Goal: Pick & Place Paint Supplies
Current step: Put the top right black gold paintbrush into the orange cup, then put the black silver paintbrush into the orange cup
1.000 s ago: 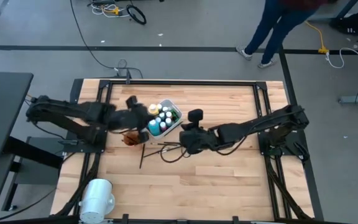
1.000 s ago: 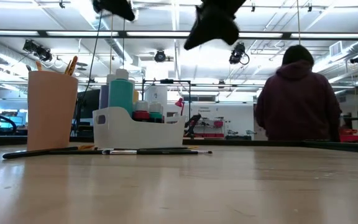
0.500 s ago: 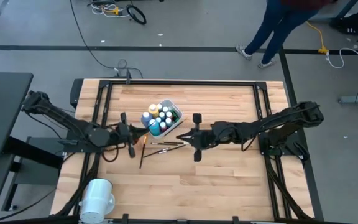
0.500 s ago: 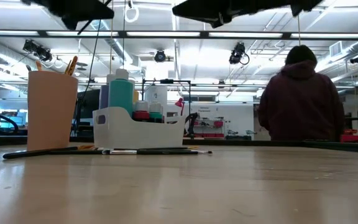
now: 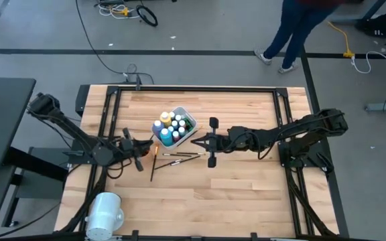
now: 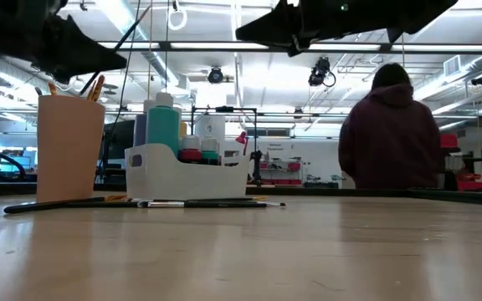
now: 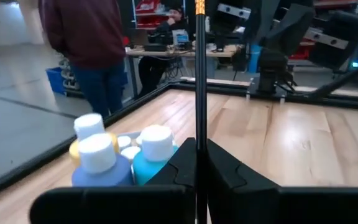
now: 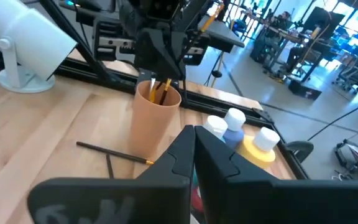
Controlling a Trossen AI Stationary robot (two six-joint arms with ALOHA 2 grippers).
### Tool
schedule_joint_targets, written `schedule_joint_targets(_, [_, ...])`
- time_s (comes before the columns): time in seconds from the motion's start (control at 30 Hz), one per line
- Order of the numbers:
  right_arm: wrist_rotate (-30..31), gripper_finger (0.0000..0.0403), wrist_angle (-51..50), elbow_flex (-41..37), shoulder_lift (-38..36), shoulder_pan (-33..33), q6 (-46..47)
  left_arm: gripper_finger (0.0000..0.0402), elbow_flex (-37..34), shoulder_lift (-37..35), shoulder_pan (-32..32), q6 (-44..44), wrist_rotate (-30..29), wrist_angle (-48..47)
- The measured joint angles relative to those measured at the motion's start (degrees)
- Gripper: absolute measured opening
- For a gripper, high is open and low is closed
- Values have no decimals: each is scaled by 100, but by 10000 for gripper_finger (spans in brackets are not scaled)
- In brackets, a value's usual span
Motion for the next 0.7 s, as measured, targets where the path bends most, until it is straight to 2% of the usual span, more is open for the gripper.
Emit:
schedule_joint_targets(0.17, [-3, 13, 90, 2, 0, -2, 0, 20, -221, 86, -74, -433, -383, -31])
schedule_joint_targets(0.43, [-4, 13, 80, 2, 0, -2, 0, 29, -400, 153, -74, -1065, -580, -62])
schedule_joint_targets(0.57, [-11, 13, 76, 2, 0, -2, 0, 47, -400, 152, -72, -1155, -880, -56])
schedule_joint_targets(0.7, [-11, 13, 76, 2, 0, -2, 0, 61, -400, 152, -72, -1135, -840, -54])
